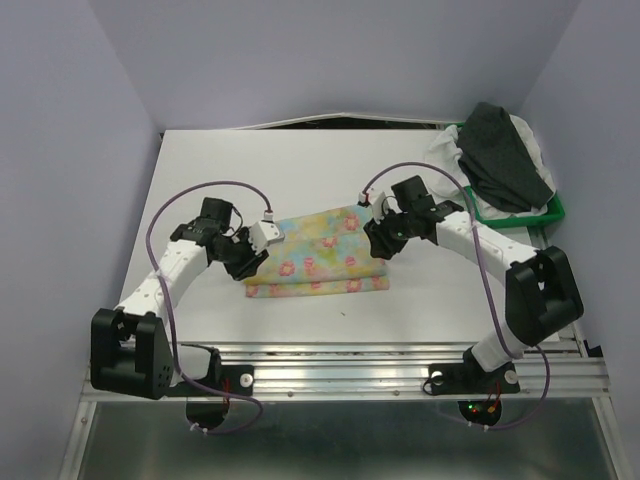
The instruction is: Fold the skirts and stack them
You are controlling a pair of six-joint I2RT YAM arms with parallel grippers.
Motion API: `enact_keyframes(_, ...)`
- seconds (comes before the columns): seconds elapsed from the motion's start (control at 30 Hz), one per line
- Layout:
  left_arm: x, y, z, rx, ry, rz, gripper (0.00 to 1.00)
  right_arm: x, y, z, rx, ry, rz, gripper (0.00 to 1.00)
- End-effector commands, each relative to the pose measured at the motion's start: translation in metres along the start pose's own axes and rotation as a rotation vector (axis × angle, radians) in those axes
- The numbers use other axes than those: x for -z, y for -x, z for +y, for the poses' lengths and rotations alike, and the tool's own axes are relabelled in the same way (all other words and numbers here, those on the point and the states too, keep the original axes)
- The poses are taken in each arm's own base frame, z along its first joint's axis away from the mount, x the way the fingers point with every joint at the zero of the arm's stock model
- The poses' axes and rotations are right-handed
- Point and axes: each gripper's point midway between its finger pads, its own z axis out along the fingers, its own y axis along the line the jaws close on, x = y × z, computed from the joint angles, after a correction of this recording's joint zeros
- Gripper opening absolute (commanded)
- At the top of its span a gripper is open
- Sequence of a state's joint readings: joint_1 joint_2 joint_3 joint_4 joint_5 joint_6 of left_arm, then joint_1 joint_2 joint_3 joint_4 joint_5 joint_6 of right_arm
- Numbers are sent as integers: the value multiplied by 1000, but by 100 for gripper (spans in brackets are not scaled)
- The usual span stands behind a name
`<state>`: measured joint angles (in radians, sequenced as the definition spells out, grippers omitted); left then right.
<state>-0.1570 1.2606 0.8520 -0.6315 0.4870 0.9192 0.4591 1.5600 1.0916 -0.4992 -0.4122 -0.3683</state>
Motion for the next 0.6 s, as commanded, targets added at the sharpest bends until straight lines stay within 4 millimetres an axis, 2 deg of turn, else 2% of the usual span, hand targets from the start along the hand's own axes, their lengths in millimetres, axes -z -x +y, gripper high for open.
enact_keyframes(0.0, -15, 33, -7, -67, 44, -52, 46, -3, -3, -6, -130, -47, 24, 47)
enact_keyframes(0.13, -32, 45, -15, -107, 66, -45, 46, 2, -5, -2, -230, -22, 3, 47)
enact_keyframes(0.17, -38, 41, -15, -103, 70, -19, 46, 4, -5, -3, -264, -26, -3, 49)
enact_keyframes(0.37, -59, 47, -30, -172, 72, 5, 45, 12, -3, -9, -382, -11, -31, 53)
enact_keyframes(0.57, -78, 36, -48, -189, 27, 62, 41, 13, -1, -11, -435, 5, -38, 53)
